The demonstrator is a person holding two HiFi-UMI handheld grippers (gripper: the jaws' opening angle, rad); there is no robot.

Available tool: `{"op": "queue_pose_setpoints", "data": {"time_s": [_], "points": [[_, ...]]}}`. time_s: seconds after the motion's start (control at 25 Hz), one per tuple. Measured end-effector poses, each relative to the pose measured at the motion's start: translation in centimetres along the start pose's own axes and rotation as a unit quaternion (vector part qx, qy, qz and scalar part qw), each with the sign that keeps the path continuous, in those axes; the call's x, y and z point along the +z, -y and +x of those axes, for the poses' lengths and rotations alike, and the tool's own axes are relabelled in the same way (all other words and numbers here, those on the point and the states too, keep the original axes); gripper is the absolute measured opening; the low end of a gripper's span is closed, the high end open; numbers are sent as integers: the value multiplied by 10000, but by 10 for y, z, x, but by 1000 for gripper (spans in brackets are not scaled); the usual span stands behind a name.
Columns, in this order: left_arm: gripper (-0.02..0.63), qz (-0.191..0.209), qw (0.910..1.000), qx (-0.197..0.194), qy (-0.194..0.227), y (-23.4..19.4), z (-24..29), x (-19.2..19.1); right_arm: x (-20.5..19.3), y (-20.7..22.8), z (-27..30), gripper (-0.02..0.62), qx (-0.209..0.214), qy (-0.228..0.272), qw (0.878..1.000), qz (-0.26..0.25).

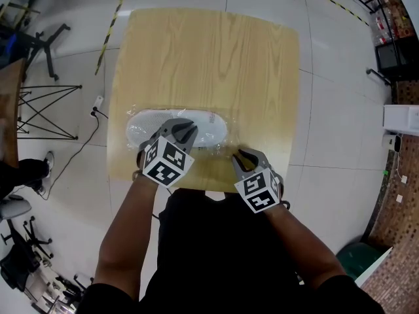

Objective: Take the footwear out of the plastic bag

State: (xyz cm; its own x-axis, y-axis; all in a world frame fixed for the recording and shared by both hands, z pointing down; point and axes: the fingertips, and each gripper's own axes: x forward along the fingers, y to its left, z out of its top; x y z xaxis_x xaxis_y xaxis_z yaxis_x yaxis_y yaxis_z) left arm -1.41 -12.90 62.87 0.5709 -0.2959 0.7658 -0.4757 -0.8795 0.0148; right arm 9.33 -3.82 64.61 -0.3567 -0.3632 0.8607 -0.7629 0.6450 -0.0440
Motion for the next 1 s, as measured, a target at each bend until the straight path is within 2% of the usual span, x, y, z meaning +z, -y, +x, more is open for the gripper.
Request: {"op": "queue_pose_setpoints", "data": {"time_s": [0.08, 0.12, 0.24, 0.48, 0.6, 0.72, 0.84, 1.0], "points": [[52, -13, 10000, -18, 8, 0, 0, 1, 1, -2, 0, 59, 4, 4, 9999, -127], [52, -27, 10000, -32, 19, 1, 0, 1, 1, -4, 0, 8, 1, 12, 9997, -244], [52, -30, 10000, -33, 25, 0, 0, 2, 1, -6, 1, 2, -8, 84, 9988, -492], [50, -44, 10000, -19, 11, 0, -1, 2, 0, -3, 1, 0, 257, 137, 9990, -329], [49, -96, 9999, -46, 33, 0, -1, 3, 3, -1, -3, 5, 460, 327, 9984, -70], [43, -128, 9998, -9, 125, 2, -5, 3, 15, -1, -19, 105, 709, 711, 9946, 275], [35, -147, 9995, 50, 263, 2, -12, 7, 34, 10, -26, 107, 768, 1035, 9889, 744], [31, -48, 9995, 52, 318, 3, -18, 12, 55, 30, -17, 106, 836, 1087, 9819, 1303]]}}
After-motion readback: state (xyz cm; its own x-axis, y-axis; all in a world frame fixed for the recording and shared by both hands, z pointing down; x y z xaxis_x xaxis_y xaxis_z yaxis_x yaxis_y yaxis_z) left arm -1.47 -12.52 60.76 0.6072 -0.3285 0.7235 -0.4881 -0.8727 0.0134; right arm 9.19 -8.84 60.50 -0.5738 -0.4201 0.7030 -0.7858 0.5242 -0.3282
